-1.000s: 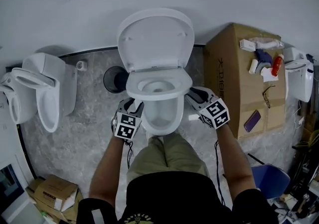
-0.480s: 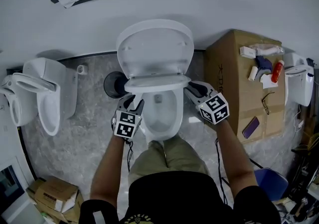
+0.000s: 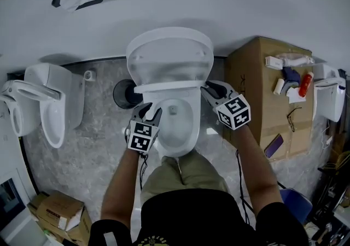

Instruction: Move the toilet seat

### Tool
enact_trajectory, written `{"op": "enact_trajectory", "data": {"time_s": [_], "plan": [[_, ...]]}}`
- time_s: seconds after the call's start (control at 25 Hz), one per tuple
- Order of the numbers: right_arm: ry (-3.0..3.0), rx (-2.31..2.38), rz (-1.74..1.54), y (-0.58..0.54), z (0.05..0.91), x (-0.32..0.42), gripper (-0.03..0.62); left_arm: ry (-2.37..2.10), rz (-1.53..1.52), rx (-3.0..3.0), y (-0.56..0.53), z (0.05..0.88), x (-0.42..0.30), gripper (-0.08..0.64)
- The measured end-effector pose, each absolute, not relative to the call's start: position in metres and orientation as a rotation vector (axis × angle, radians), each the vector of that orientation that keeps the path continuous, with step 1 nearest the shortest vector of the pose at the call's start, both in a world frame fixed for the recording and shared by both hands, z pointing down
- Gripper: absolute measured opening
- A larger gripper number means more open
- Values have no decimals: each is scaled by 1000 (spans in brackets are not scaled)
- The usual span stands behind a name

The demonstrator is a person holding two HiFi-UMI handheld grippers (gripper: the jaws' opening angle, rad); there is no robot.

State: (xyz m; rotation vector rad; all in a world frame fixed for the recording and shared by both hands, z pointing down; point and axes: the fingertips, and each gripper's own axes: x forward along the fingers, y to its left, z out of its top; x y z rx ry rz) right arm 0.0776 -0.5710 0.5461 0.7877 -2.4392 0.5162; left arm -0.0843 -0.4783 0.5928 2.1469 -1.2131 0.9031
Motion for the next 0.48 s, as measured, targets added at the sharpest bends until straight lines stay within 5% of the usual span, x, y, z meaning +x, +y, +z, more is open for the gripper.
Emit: {"op": "enact_trajectory", "data": {"time_s": [0.48], "plan": [[-2439, 844, 516, -624, 549, 71, 123, -1205, 902, 2108, -471, 604, -78, 155]]}}
